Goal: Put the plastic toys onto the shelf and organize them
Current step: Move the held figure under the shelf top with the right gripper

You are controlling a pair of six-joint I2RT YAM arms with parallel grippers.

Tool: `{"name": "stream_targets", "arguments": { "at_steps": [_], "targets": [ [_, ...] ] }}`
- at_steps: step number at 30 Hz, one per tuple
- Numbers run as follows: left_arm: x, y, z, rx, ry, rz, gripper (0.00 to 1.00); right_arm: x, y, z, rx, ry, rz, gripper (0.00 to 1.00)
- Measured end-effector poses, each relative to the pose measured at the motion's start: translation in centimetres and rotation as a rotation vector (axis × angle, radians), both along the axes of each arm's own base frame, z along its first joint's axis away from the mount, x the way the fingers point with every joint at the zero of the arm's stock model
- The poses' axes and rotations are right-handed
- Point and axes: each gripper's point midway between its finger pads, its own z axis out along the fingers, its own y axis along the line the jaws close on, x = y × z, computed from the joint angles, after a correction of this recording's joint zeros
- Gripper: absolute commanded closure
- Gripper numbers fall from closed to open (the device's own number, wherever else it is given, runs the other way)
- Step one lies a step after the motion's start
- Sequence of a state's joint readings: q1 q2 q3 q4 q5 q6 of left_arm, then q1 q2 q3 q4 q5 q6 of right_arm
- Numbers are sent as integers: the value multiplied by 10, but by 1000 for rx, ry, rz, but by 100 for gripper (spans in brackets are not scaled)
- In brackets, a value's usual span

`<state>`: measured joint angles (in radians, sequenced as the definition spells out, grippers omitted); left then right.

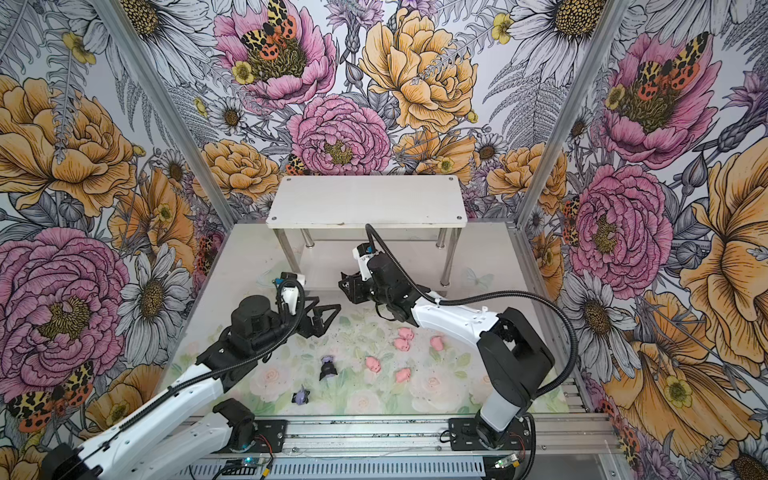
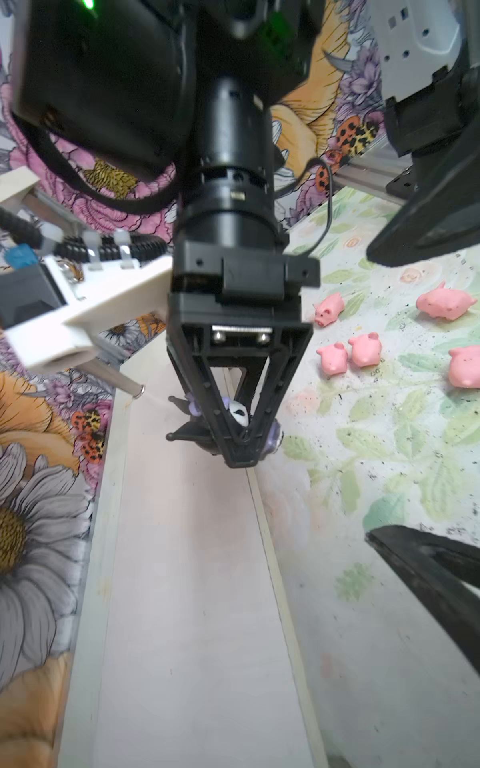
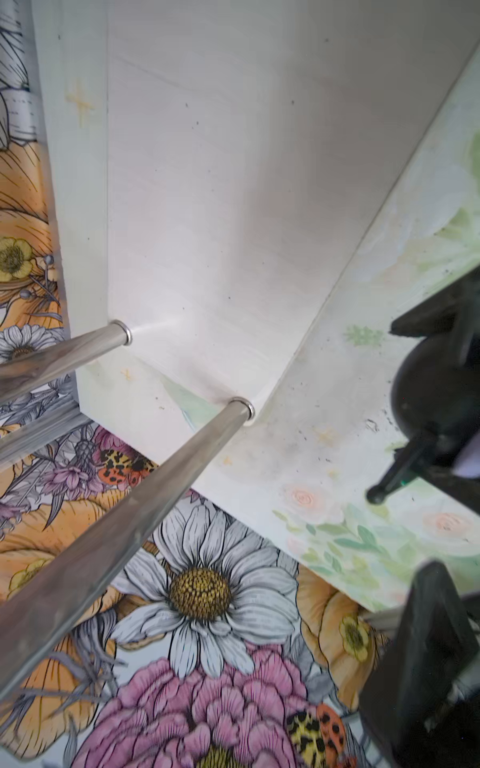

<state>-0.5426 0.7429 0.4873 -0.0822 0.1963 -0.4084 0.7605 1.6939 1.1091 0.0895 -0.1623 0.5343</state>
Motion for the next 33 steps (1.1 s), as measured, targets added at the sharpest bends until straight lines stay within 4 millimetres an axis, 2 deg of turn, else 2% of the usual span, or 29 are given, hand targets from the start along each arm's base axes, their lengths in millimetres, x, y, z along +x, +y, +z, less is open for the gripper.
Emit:
{"name": "stream_targets", "arguments": {
  "at_steps": [3, 6, 9, 12, 18, 21, 28, 33],
  "targets": [
    [-10, 34, 8, -31, -31, 148, 1, 17, 14, -27, -78, -56, -42, 91],
    [-18, 66, 14, -64, -60, 281, 1, 30, 31, -45, -121, -104, -81, 92],
    [-26, 89, 17, -91, -78, 379, 1, 44, 41, -49, -135, -157, -140, 92],
    [-30, 103, 12, -94, -68, 438, 1, 60, 46, -45, -125, -206, -207, 91],
    [-31, 110, -4, -45, -22, 476, 1, 88, 50, -34, -98, -279, -340, 90],
    [-30, 111, -9, -31, -8, 482, 1, 96, 51, -38, -100, -289, -383, 89],
    [-29, 114, -11, -26, -4, 495, 1, 96, 67, -52, -106, -289, -407, 88],
    [-26, 116, -18, -19, 9, 506, 1, 93, 74, -56, -104, -286, -417, 83]
  ]
}}
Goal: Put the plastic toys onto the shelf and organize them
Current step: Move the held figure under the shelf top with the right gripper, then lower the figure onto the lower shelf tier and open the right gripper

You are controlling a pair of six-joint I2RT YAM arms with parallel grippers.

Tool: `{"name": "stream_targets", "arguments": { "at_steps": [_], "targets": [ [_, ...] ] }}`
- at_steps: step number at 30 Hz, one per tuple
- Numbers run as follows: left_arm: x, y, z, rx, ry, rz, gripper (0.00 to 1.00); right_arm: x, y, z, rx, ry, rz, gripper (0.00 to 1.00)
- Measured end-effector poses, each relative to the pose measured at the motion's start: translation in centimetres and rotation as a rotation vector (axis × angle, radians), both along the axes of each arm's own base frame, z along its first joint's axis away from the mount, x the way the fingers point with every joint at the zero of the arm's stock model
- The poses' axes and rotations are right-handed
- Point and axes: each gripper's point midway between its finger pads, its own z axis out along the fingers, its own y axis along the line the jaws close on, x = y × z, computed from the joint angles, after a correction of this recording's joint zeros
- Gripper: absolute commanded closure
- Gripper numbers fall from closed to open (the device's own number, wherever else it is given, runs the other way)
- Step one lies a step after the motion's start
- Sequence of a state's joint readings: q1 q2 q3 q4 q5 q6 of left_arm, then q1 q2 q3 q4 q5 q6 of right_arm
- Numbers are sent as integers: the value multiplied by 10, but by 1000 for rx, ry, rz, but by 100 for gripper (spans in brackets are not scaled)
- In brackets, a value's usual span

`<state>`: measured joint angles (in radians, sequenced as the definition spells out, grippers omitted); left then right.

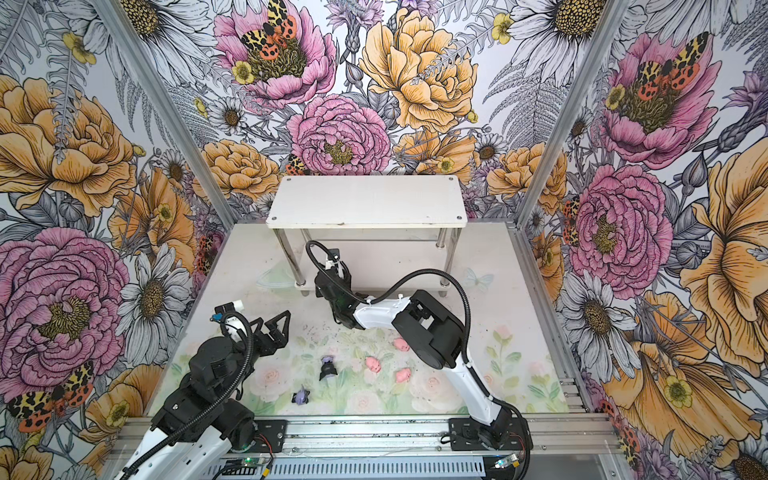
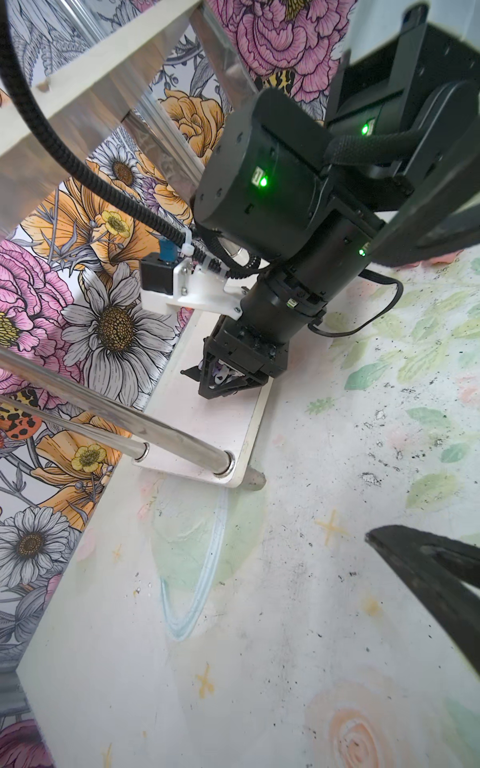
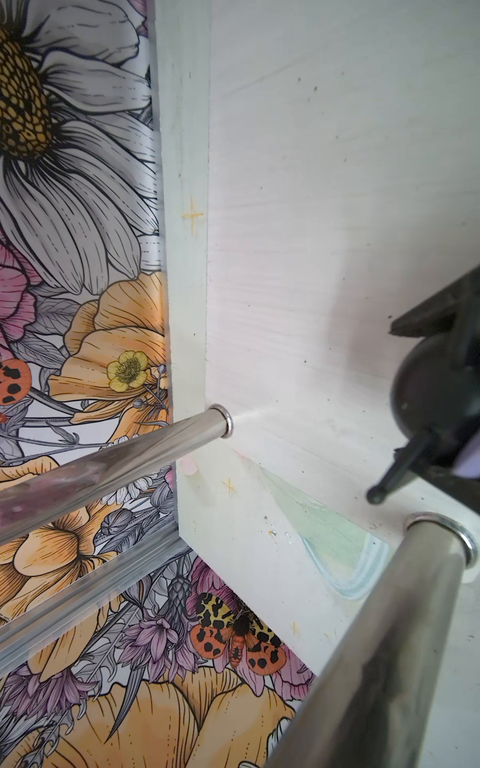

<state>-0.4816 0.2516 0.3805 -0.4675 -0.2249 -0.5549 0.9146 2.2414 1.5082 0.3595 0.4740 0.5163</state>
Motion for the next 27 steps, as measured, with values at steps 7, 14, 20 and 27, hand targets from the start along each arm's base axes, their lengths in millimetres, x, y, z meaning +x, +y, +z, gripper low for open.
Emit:
{"name": "stream_targets", "arguments": {
  "at_steps": [7, 14, 20, 27],
  "targets": [
    [2, 0, -11, 0, 34, -9, 1, 2, 6, -10, -6, 0, -22, 77],
    [3, -3, -8, -13, 24, -23, 1, 6, 6, -13, 3, -6, -46, 64],
    [3, -4, -7, -16, 22, -29, 1, 6, 5, -14, 21, 1, -58, 43],
    [3, -4, -7, -16, 22, -28, 1, 3, 0, -20, 27, -5, -75, 31]
  ]
}}
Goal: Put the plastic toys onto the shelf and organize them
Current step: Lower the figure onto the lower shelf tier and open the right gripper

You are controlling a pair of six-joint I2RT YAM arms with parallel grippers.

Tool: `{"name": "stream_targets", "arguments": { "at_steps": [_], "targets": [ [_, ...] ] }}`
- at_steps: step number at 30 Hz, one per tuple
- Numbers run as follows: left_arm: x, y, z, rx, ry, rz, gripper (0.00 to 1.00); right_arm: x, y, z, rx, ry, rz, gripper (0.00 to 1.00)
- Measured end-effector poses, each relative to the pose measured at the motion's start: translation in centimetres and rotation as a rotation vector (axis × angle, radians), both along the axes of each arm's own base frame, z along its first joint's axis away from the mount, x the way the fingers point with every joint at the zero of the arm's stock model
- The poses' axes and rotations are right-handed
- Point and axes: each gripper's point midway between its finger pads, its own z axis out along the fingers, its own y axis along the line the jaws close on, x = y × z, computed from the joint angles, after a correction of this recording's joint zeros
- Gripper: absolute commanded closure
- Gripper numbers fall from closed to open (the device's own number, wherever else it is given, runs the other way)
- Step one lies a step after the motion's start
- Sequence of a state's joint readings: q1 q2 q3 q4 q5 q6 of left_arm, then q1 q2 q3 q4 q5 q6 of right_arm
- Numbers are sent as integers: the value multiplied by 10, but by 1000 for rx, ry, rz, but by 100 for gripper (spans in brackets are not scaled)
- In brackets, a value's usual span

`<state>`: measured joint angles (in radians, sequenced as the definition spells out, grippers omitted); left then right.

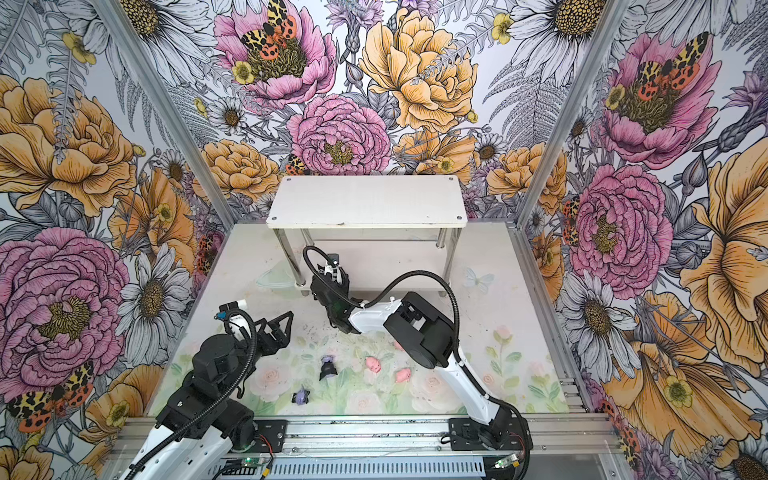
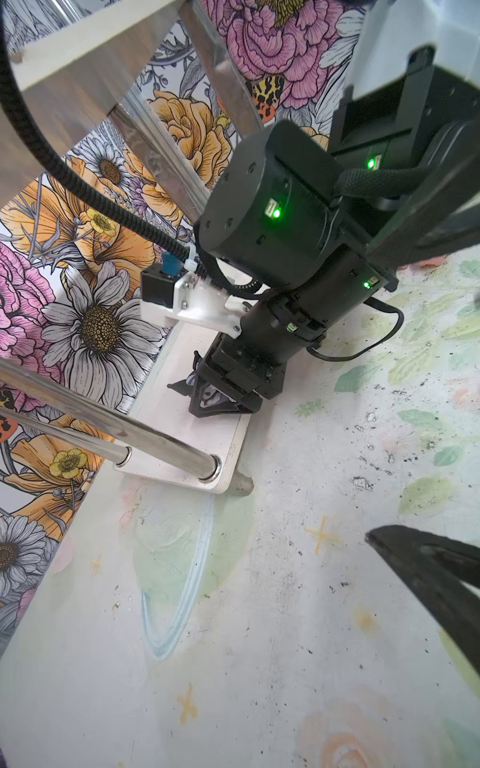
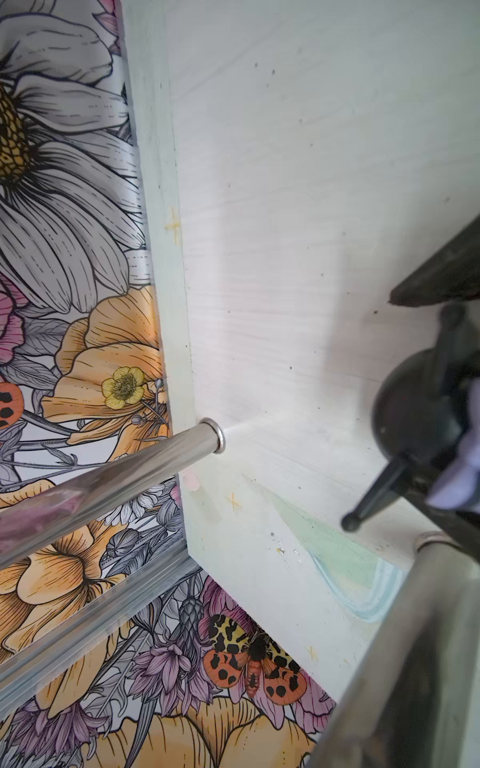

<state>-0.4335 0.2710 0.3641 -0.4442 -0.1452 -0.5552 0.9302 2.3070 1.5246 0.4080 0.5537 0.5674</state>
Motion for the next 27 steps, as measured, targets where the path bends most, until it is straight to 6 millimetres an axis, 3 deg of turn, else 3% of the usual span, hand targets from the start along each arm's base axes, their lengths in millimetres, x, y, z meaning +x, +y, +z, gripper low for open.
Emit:
{"name": "stream_targets", "arguments": {
  "at_steps": [13, 22, 27],
  "targets": [
    [0, 0, 0, 0, 0, 1, 1, -6, 0, 4, 12, -9, 15, 11],
    [1, 5, -12, 7, 15, 21, 1, -34, -25, 5, -5, 64, 58, 9],
    [4, 9, -13, 1, 6, 39, 1, -54, -43, 30, 34, 74, 79, 9]
  ]
}}
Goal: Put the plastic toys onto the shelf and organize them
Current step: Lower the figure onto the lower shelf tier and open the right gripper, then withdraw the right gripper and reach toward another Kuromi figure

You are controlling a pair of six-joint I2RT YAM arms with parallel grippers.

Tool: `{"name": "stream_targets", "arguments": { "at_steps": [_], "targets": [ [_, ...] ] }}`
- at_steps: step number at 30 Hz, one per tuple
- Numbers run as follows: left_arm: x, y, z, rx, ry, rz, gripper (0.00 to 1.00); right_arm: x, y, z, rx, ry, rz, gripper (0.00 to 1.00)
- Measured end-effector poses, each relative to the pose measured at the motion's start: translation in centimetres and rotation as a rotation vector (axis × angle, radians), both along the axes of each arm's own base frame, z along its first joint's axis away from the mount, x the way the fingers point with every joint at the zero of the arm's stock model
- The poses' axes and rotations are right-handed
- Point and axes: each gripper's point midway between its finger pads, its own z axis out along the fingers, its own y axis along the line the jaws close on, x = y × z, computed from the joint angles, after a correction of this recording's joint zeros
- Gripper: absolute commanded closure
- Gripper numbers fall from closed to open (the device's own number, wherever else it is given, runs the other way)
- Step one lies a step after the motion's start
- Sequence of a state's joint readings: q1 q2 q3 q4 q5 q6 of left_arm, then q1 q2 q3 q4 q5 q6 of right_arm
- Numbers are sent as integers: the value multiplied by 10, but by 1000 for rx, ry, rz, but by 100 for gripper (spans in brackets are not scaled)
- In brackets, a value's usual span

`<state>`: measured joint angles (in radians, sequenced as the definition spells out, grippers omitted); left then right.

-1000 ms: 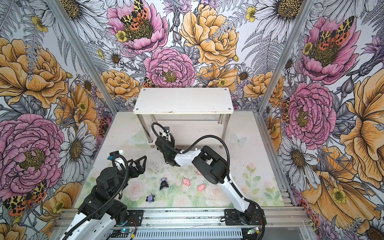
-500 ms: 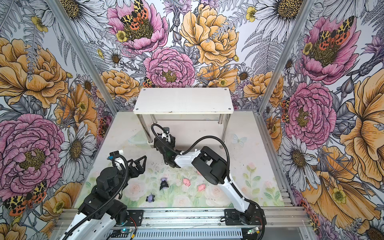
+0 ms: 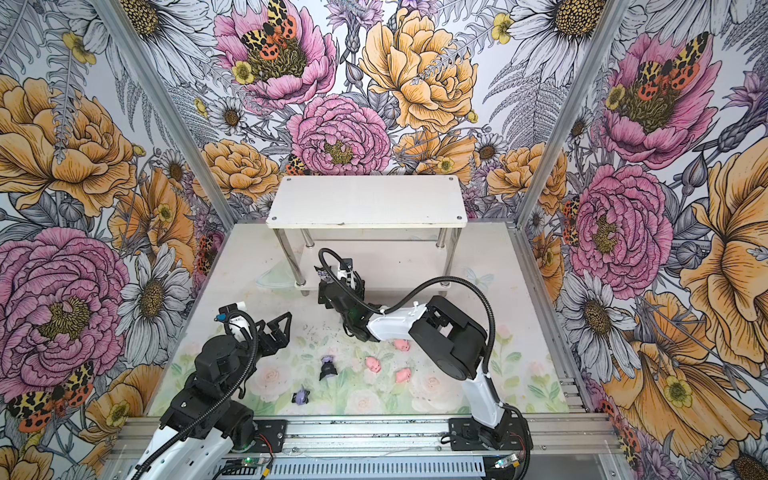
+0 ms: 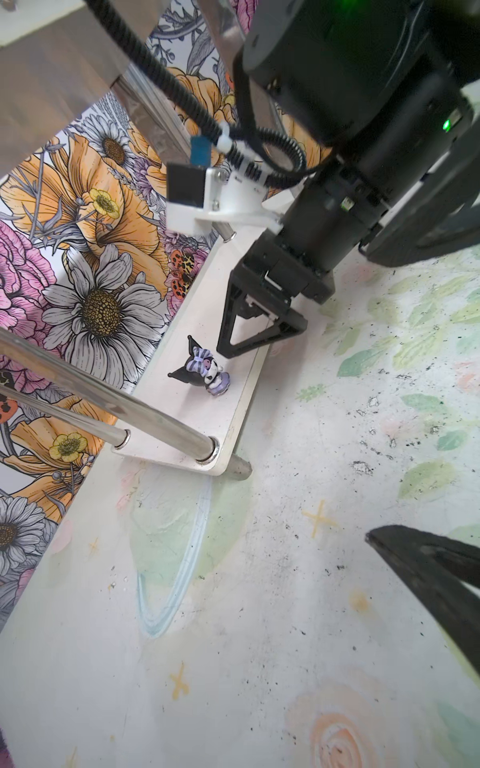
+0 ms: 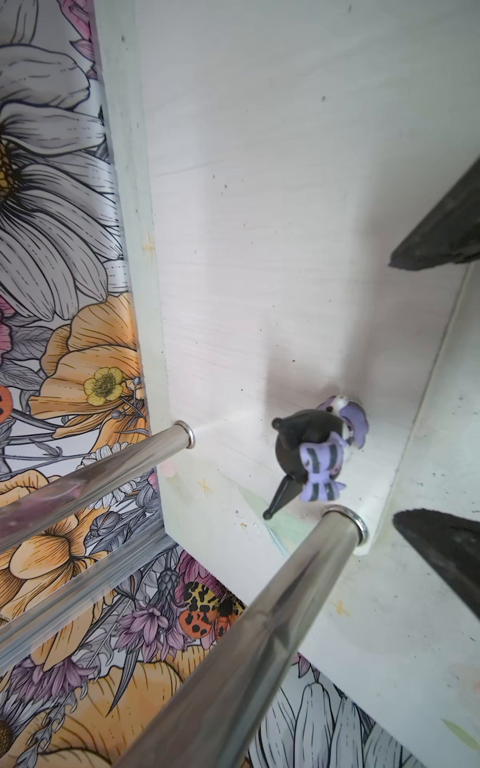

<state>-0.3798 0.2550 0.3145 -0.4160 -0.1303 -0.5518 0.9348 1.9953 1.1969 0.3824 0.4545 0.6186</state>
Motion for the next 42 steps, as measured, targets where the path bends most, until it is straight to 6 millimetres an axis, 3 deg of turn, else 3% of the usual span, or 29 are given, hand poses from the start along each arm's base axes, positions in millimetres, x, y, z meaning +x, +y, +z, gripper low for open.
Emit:
{"name": "stream_targets", "arguments": {
  "at_steps": [4, 9, 16, 20, 23, 25, 30, 36, 42],
  "targets": [
    [2, 1, -5, -6, 6, 2, 1, -16, -16, 20, 34, 1, 14, 11],
    [6, -3, -15, -5, 39, -18, 1, -38, -30, 24, 25, 42, 69, 22],
    [5, -8, -28, -1, 83, -44, 1, -77, -29, -5, -80, 199, 233, 24],
    [6, -7, -32, 1, 97, -37, 1, -122, -19, -34, -149, 316, 378, 23],
    [7, -8, -39, -8, 126, -35, 1, -158, -6, -45, -170, 382, 497, 23],
    [7, -9, -44, -12, 149, -37, 5, -177, 2, -47, -175, 402, 560, 25],
    [5, -16, -65, -16, 229, -55, 28, -215, 6, -59, -217, 436, 656, 32],
    [-2, -33, -76, -11, 281, -114, 24, -237, -12, -64, -303, 443, 694, 39],
    [-2, -33, -77, -15, 288, -96, 26, -283, 6, -58, -389, 394, 837, 36]
  ]
}}
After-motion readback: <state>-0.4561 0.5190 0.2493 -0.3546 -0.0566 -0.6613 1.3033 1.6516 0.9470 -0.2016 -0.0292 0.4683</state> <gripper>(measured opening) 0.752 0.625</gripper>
